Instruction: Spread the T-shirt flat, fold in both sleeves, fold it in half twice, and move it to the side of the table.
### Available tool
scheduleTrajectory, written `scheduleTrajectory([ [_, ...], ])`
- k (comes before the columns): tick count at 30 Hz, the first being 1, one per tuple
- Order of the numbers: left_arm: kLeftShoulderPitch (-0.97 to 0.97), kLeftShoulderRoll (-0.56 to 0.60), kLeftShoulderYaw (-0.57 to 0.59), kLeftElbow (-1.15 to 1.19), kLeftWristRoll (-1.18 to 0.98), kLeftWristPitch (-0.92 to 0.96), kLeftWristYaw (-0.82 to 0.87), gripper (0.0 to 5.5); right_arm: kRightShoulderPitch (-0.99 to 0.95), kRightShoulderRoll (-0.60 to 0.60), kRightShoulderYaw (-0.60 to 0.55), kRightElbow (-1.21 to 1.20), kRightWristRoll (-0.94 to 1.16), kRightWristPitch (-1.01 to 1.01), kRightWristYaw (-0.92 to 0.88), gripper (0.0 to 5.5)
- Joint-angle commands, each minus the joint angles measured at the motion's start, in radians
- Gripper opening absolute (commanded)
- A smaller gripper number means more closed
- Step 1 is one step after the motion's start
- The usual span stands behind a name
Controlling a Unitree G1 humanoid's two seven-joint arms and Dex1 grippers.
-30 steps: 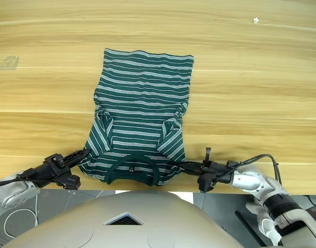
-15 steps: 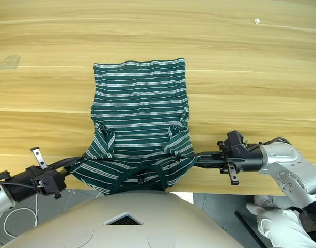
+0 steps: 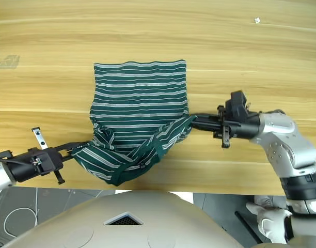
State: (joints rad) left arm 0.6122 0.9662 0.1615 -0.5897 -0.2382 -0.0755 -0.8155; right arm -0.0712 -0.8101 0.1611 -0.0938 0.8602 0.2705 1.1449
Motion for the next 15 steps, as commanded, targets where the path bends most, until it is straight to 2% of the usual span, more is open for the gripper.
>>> scheduleTrajectory([
  [1, -0.266, -0.043, -0.096, 0.113, -0.006, 0.079, -0.017, 0.00, -0.172, 0.111, 0.005, 0.165, -0.101, 0.002, -0.001, 0.00],
  [8, -0.654, -0.219, -0.188, 0.448, 0.011, 0.142, 0.011, 0.00, -0.429, 0.271, -0.030, 0.563, -0.298, -0.110, -0.001, 0.00],
  [15, -0.830, -0.335, -0.191, 0.729, 0.017, 0.145, 0.027, 0.00, -0.629, 0.402, -0.094, 0.938, -0.437, -0.279, -0.058, 0.00],
])
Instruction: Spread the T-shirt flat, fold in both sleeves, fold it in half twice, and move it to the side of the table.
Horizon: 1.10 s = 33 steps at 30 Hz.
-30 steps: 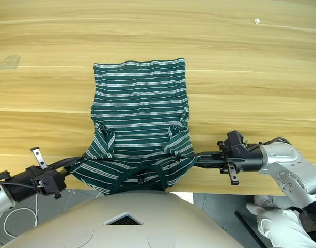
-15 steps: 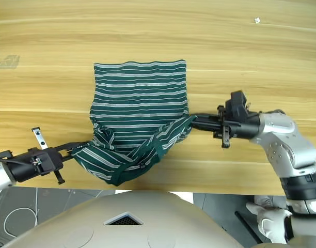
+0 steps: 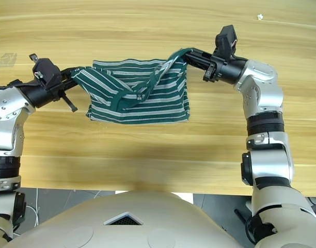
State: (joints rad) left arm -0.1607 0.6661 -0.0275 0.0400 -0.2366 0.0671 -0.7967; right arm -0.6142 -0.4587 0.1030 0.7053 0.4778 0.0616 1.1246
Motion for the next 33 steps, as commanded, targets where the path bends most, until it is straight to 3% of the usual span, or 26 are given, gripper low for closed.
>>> scheduleTrajectory([
  [1, -0.067, -0.045, 0.000, 0.127, 0.019, -0.003, 0.011, 0.00, -0.106, 0.067, -0.047, 0.180, -0.070, -0.092, -0.049, 0.00],
  [7, -0.062, -0.074, 0.016, 0.186, 0.020, -0.016, 0.010, 0.00, -0.142, 0.117, -0.062, 0.339, -0.177, -0.188, -0.093, 0.00],
  [9, -0.065, -0.084, 0.024, 0.211, 0.027, -0.015, 0.028, 0.39, -0.140, 0.117, -0.062, 0.375, -0.213, -0.204, -0.116, 0.00],
  [13, -0.072, -0.116, 0.065, 0.221, -0.004, 0.000, 0.064, 1.11, -0.137, 0.107, -0.093, 0.415, -0.240, -0.217, -0.132, 0.90],
  [17, -0.165, -0.185, 0.139, 0.394, 0.011, 0.043, 0.254, 1.70, -0.168, 0.111, -0.147, 0.491, -0.276, -0.255, -0.372, 1.59],
  [24, -0.163, -0.214, 0.230, 0.469, -0.043, 0.063, 0.287, 2.83, -0.179, 0.095, -0.173, 0.540, -0.358, -0.320, -0.611, 1.67],
  [27, -0.136, -0.225, 0.239, 0.457, -0.040, 0.050, 0.286, 3.29, -0.164, 0.103, -0.163, 0.525, -0.385, -0.370, -0.596, 1.67],
  [30, -0.094, -0.243, 0.299, 0.348, -0.115, 0.044, 0.272, 3.78, -0.143, 0.111, -0.156, 0.460, -0.383, -0.458, -0.472, 1.67],
  [33, -0.042, -0.264, 0.375, 0.167, -0.208, 0.058, 0.289, 3.78, -0.100, 0.103, -0.120, 0.362, -0.408, -0.576, -0.382, 1.67],
])
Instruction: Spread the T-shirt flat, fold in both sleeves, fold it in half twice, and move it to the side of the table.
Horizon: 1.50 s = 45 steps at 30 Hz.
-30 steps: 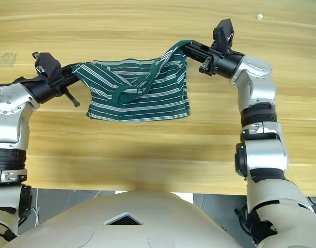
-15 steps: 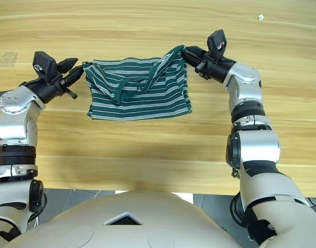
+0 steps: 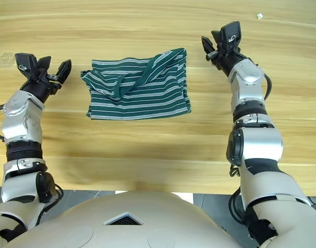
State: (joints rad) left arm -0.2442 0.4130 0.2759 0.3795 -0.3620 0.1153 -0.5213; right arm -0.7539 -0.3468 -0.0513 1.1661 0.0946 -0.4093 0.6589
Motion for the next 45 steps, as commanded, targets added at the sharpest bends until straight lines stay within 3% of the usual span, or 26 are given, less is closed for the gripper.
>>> scheduleTrajectory([
  [1, 0.074, -0.014, 0.067, -0.243, -0.070, 0.008, 0.033, 3.78, 0.066, -0.018, 0.065, -0.140, -0.056, -0.147, 0.095, 1.67],
  [4, 0.175, 0.012, 0.009, -0.373, 0.081, -0.029, 0.100, 3.78, 0.158, -0.072, 0.186, -0.242, -0.228, -0.273, 0.061, 1.67],
  [8, 0.341, 0.081, -0.123, -0.513, 0.244, -0.071, 0.043, 3.78, 0.231, -0.119, 0.315, -0.325, -0.438, -0.384, -0.035, 1.67],
  [14, 0.434, 0.134, -0.266, -0.439, 0.372, -0.209, -0.050, 3.78, 0.227, -0.054, 0.417, -0.405, -0.539, -0.472, -0.127, 1.67],
  [24, 0.271, 0.064, -0.290, -0.153, 0.411, -0.300, 0.051, 3.78, 0.171, 0.081, 0.558, -0.410, -0.694, -0.538, -0.299, 1.67],
  [34, 0.354, 0.106, -0.280, -0.198, 0.410, -0.326, 0.022, 3.78, -0.005, 0.193, 0.661, -0.121, -0.828, -0.479, -0.507, 1.67],
  [45, 0.364, 0.089, -0.312, -0.161, 0.437, -0.332, 0.036, 3.78, -0.083, 0.254, 0.694, 0.088, -0.843, -0.391, -0.581, 1.67],
])
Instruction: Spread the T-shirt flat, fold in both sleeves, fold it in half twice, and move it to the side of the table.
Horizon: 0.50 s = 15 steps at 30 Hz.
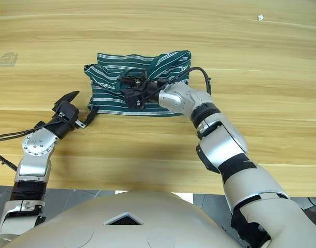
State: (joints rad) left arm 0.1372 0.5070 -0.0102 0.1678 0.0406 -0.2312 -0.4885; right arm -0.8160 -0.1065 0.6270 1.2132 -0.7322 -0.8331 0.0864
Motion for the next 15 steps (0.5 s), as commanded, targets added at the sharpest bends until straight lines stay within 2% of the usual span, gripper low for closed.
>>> scheduleTrajectory([
  [1, -0.025, -0.008, -0.033, 0.061, 0.037, 0.012, 0.004, 3.78, -0.018, 0.018, 0.018, 0.049, -0.014, 0.036, -0.006, 1.67],
  [15, -0.031, -0.004, -0.060, 0.073, 0.033, 0.005, 0.014, 3.78, 0.018, 0.050, 0.022, 0.028, 0.017, -0.011, 0.028, 1.67],
])
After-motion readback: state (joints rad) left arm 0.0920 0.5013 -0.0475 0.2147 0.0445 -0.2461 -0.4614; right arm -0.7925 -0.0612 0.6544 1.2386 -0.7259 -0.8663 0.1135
